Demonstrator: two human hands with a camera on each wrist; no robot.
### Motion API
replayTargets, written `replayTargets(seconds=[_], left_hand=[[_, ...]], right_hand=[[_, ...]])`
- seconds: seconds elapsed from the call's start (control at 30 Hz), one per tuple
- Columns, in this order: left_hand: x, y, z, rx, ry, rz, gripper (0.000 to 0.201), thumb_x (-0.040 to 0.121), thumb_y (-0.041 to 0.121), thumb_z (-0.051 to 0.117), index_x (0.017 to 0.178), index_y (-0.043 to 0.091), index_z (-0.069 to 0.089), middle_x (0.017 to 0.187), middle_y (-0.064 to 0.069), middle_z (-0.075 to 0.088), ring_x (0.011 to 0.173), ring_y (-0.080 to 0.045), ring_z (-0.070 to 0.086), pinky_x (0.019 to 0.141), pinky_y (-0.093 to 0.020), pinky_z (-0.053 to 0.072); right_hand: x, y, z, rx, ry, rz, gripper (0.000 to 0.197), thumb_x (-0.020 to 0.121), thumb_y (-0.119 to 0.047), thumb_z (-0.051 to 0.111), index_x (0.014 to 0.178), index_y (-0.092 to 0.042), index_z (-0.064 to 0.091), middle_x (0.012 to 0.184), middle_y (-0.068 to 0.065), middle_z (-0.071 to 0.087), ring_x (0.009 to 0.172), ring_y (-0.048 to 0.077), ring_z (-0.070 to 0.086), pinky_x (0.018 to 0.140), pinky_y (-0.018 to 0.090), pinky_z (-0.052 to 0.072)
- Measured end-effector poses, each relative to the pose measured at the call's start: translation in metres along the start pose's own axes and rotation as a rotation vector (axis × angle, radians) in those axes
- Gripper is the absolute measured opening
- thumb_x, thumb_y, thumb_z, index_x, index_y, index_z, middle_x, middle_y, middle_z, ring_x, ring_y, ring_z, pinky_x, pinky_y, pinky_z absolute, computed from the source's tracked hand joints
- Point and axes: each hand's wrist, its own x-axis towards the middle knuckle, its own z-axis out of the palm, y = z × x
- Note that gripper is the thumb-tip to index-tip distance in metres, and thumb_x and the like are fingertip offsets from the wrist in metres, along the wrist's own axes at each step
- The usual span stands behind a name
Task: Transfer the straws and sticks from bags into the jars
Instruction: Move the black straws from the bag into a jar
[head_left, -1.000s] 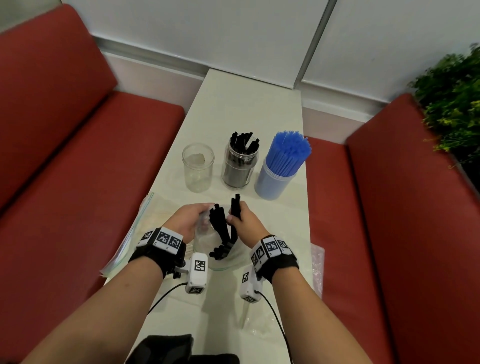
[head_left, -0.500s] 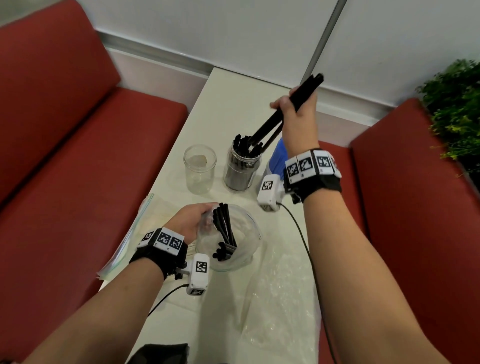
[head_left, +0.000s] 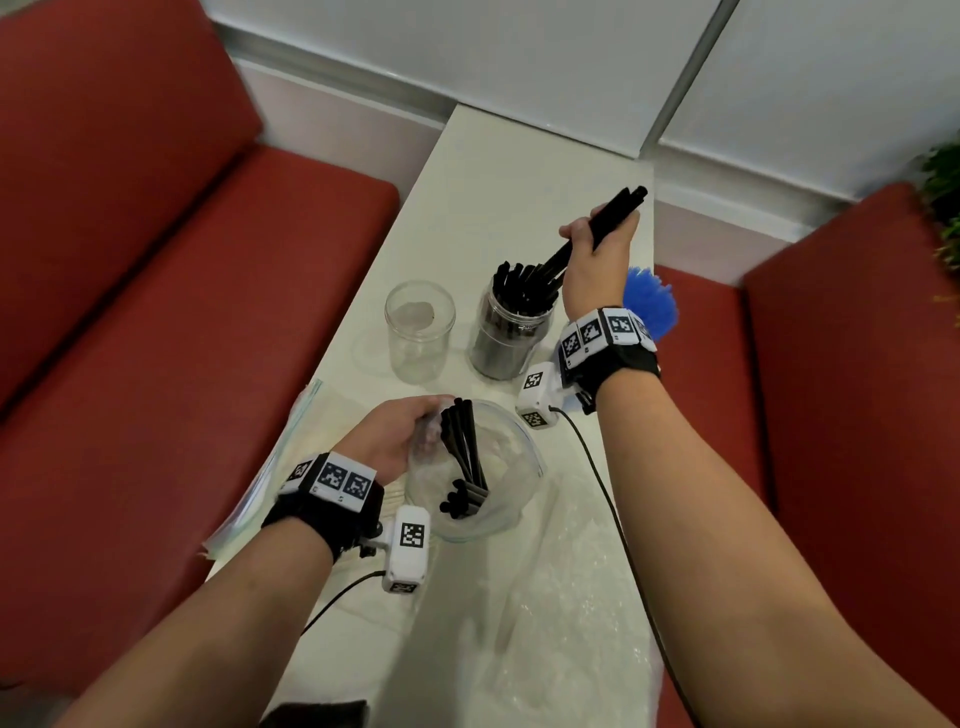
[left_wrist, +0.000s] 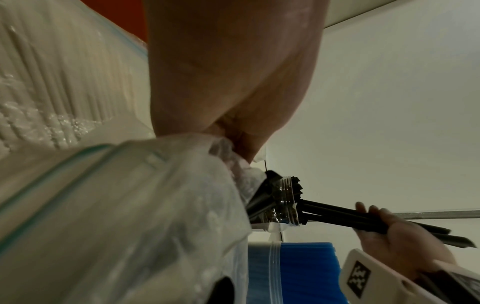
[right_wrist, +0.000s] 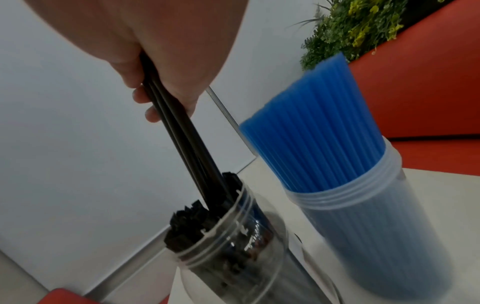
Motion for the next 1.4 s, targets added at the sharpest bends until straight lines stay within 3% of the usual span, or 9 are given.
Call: replayTargets(seconds=[0.13,0.27,0.47,0.63,0.77,0.97,1.1,1.2,1.4], left_hand=[[0.001,0.002,0.004,0.022,0.016,0.003,0.022,0.105,0.015,0.047,0.116,0.005,0.063,0.059,0.001,0.065,0.057,-0.011,0.064,0.066,-0.028,0.054],[0.003,0.001,0.004,0.018,0.023,0.005,0.035,0.105,0.015,0.048,0.133,-0.002,0.058,0.066,-0.002,0.068,0.065,-0.014,0.065,0.075,-0.031,0.053],[0.007,0.003,0.002,0.0,0.029,0.004,0.022,0.105,0.015,0.047,0.109,0.004,0.065,0.062,-0.001,0.065,0.065,-0.014,0.064,0.083,-0.033,0.051],[0.006,0.004,0.005,0.006,0.032,-0.022,0.021,0.106,0.016,0.045,0.105,0.008,0.064,0.057,0.001,0.064,0.059,-0.012,0.064,0.074,-0.03,0.05],[0.003,0.004,0.006,0.002,0.043,-0.012,0.035,0.104,0.014,0.048,0.132,-0.003,0.061,0.106,-0.015,0.068,0.093,-0.023,0.065,0.092,-0.036,0.051],[0.005,0.003,0.003,0.01,0.065,-0.005,0.038,0.106,0.015,0.047,0.137,-0.004,0.058,0.123,-0.019,0.065,0.107,-0.026,0.063,0.104,-0.039,0.047],[0.007,0.001,0.004,0.02,0.056,-0.012,0.038,0.105,0.016,0.048,0.136,-0.004,0.058,0.111,-0.015,0.066,0.103,-0.025,0.062,0.103,-0.039,0.047],[0.006,-0.001,0.005,0.025,0.036,-0.007,0.036,0.105,0.015,0.048,0.133,-0.004,0.06,0.093,-0.008,0.071,0.093,-0.021,0.066,0.095,-0.036,0.051],[0.007,-0.004,0.0,0.035,0.013,0.005,0.035,0.106,0.014,0.044,0.132,-0.003,0.059,0.067,-0.002,0.069,0.072,-0.015,0.066,0.08,-0.031,0.052]], right_hand=[[0.002,0.018,0.004,-0.072,-0.03,0.044,0.017,0.098,-0.005,0.051,0.109,-0.016,0.042,0.093,-0.011,0.054,0.087,0.012,0.061,0.072,0.003,0.041],[-0.002,0.028,0.01,-0.142,-0.163,0.138,0.02,0.092,-0.002,0.057,0.104,-0.015,0.05,0.091,-0.001,0.061,0.082,0.014,0.06,0.082,0.03,0.053],[0.005,0.009,0.006,-0.091,-0.123,-0.037,0.029,0.089,-0.009,0.063,0.114,-0.024,0.057,0.092,-0.004,0.067,0.082,0.004,0.063,0.078,0.02,0.052],[-0.009,0.016,0.01,-0.208,-0.215,-0.089,0.027,0.098,-0.026,0.061,0.125,-0.027,0.066,0.118,-0.007,0.07,0.108,0.005,0.062,0.09,0.008,0.043],[-0.022,0.041,0.008,-0.362,-0.33,0.032,0.047,0.098,-0.022,0.062,0.144,-0.019,0.053,0.143,0.003,0.056,0.134,0.017,0.049,0.114,0.028,0.036],[-0.015,0.027,0.009,-0.419,-0.224,-0.175,0.065,0.099,-0.021,0.057,0.157,-0.021,0.027,0.162,0.007,0.029,0.154,0.029,0.01,0.125,0.042,0.006],[-0.006,0.02,0.021,-0.795,-0.256,-0.358,0.061,0.107,-0.036,0.037,0.159,-0.01,0.016,0.166,0.016,0.016,0.155,0.034,0.001,0.125,0.046,-0.003],[-0.024,0.038,0.026,-1.104,-0.43,-0.171,0.079,0.105,-0.055,0.03,0.16,-0.006,0.002,0.167,0.019,-0.004,0.154,0.036,-0.009,0.125,0.049,-0.005],[-0.035,0.042,0.023,-1.065,-0.497,-0.094,0.073,0.106,-0.051,0.031,0.159,-0.007,0.011,0.167,0.016,0.005,0.154,0.036,-0.005,0.125,0.049,-0.003]])
